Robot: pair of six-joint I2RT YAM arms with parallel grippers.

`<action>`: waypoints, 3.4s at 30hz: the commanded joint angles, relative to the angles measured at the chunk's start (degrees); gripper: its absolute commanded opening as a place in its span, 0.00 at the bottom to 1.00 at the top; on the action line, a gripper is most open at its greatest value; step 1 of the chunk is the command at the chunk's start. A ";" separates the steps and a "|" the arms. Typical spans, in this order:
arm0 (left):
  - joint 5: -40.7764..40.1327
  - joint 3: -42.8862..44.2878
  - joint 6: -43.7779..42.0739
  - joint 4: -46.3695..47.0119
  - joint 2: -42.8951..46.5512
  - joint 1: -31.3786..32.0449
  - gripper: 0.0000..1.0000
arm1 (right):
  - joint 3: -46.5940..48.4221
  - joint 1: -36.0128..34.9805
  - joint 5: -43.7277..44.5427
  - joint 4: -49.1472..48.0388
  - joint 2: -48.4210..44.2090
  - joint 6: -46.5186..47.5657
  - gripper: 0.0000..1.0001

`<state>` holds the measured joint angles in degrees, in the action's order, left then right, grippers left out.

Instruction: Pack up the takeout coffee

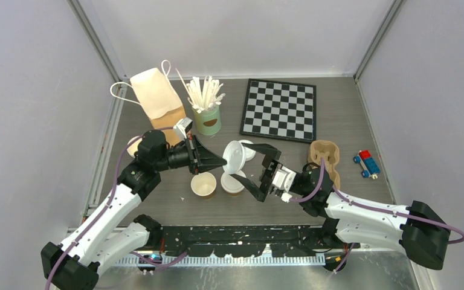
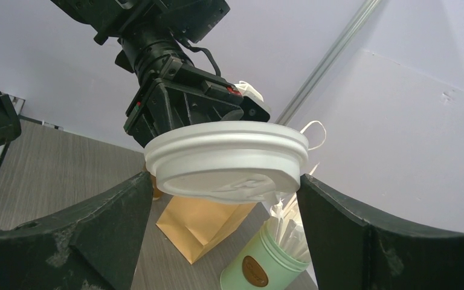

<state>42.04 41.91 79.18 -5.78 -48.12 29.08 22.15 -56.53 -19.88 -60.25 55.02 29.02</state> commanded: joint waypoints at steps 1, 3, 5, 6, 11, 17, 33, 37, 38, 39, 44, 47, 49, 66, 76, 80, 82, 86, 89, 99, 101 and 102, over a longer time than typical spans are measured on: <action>-0.42 -0.33 0.60 3.67 0.35 -0.08 0.00 | 1.37 -0.39 -1.48 -3.22 0.16 -0.07 0.91; -0.42 -0.49 0.69 3.84 0.28 -0.08 0.00 | 1.40 -0.41 -1.36 -3.29 0.34 -0.10 0.89; -0.43 -0.58 0.63 3.91 0.41 -0.08 0.00 | 1.43 -0.37 -0.99 -3.36 0.46 -0.17 0.87; -0.48 -0.60 0.67 3.87 0.40 -0.12 0.00 | 1.41 -0.41 -0.88 -3.35 0.59 -0.23 0.85; -1.03 -1.24 0.67 3.66 0.98 -0.09 0.00 | 1.68 -0.41 -0.52 -3.89 1.14 -2.16 0.82; -2.69 -1.09 -1.71 0.32 1.99 -0.08 0.23 | 1.29 -0.37 1.15 -4.76 1.71 -4.81 0.80; -52.98 16.00 -32.35 -45.43 4.49 -0.24 1.00 | 4.96 -0.40 20.68 22.77 -8.21 -24.97 0.74; -59.04 14.33 -33.21 -49.04 5.22 -0.83 1.00 | 16.16 -0.34 29.60 45.88 -6.41 -35.01 0.73; -58.28 13.28 -33.07 -48.95 5.64 -1.39 1.00 | 18.99 -0.41 30.79 51.31 -5.11 -36.76 0.73; -56.83 12.01 -32.91 -48.60 5.93 -1.99 0.99 | 22.07 -0.41 31.53 55.96 -3.45 -38.27 0.73; -45.11 6.12 -32.81 -45.96 7.25 -8.29 0.95 | 35.78 -0.42 30.90 76.78 5.79 -46.44 0.71; -34.22 2.81 -34.32 -44.23 7.60 -15.34 0.90 | 42.82 -0.58 28.40 85.64 12.36 -51.50 0.69; -26.56 0.64 -35.34 -43.01 7.48 -20.46 0.84 | 46.78 -1.20 27.39 90.04 16.13 -53.19 0.68; -43.23 -3.66 -27.87 -41.89 15.68 -30.61 0.96 | 81.21 -8.71 21.18 115.68 50.24 -55.29 0.71; -54.54 -6.62 -23.65 -42.95 27.35 -30.64 0.99 | 91.16 -8.75 17.16 124.75 59.24 -53.80 0.74; -52.70 -7.01 -24.23 -42.67 26.17 -30.66 0.99 | 93.75 -8.76 16.75 126.98 61.53 -53.45 0.75; -52.00 -7.01 -24.33 -42.55 25.68 -30.66 0.99 | 94.79 -8.73 16.80 127.76 62.43 -53.32 0.75; -48.07 -8.08 -25.09 -40.40 25.41 -30.64 0.97 | 96.43 -8.70 17.37 128.64 64.06 -53.10 0.77; -44.20 -9.68 -24.13 -38.80 25.08 -30.60 0.94 | 97.56 -8.73 17.59 129.50 65.48 -52.78 0.77; -37.08 -14.42 -22.49 -35.80 25.83 -30.62 0.85 | 100.82 -8.72 19.47 130.82 68.48 -52.42 0.79; -35.82 -15.09 -22.42 -35.16 25.99 -30.66 0.84 | 101.25 -8.64 19.69 130.75 68.79 -52.45 0.79; -35.37 -15.37 -22.34 -35.02 26.02 -30.66 0.84 | 101.45 -8.65 19.70 130.78 68.85 -52.45 0.80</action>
<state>3.07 27.46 56.51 -45.04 -22.68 -1.26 120.25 -65.06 -1.04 69.30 123.92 -24.18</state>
